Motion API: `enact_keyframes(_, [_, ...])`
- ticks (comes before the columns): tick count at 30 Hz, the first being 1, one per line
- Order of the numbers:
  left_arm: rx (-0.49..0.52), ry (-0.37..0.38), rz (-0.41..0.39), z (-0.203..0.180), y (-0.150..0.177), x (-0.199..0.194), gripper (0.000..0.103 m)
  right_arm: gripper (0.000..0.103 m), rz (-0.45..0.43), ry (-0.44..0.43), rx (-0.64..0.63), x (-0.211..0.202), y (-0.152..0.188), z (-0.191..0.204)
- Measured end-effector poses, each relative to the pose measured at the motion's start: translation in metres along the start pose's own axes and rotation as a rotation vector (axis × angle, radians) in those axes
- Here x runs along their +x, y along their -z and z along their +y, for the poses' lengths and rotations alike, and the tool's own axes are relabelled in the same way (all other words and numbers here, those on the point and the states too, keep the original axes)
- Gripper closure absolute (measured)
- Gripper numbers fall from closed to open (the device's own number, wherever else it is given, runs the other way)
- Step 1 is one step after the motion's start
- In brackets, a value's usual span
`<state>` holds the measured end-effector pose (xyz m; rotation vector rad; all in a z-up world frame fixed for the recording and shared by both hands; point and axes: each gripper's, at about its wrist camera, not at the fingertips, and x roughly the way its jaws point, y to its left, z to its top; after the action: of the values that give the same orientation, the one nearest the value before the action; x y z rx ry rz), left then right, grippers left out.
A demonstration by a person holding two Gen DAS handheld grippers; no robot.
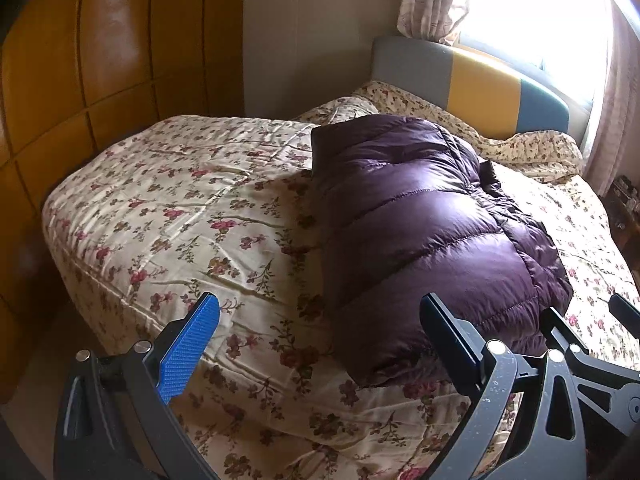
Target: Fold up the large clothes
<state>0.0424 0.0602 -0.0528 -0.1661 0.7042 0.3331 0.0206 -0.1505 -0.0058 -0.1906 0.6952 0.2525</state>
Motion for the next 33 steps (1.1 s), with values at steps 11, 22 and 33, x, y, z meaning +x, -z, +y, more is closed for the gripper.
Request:
enact_keyframes(11, [-0.002,0.005,0.005,0.0002,0.0013,-0.0004,0.004,0.003,-0.007,-0.001,0.009,-0.0030,-0.0020,-0.0024])
enact_keyframes(22, [0.003,0.008,0.007,-0.0013,0.0009,-0.0014,0.004,0.003,-0.009,-0.002,-0.002,-0.0043,-0.0005,-0.0008])
enact_keyframes(33, [0.017,0.013,-0.010,-0.0049,-0.0002,-0.0050,0.004,0.003,-0.003,-0.005,-0.003,-0.0018,-0.0003,0.0019])
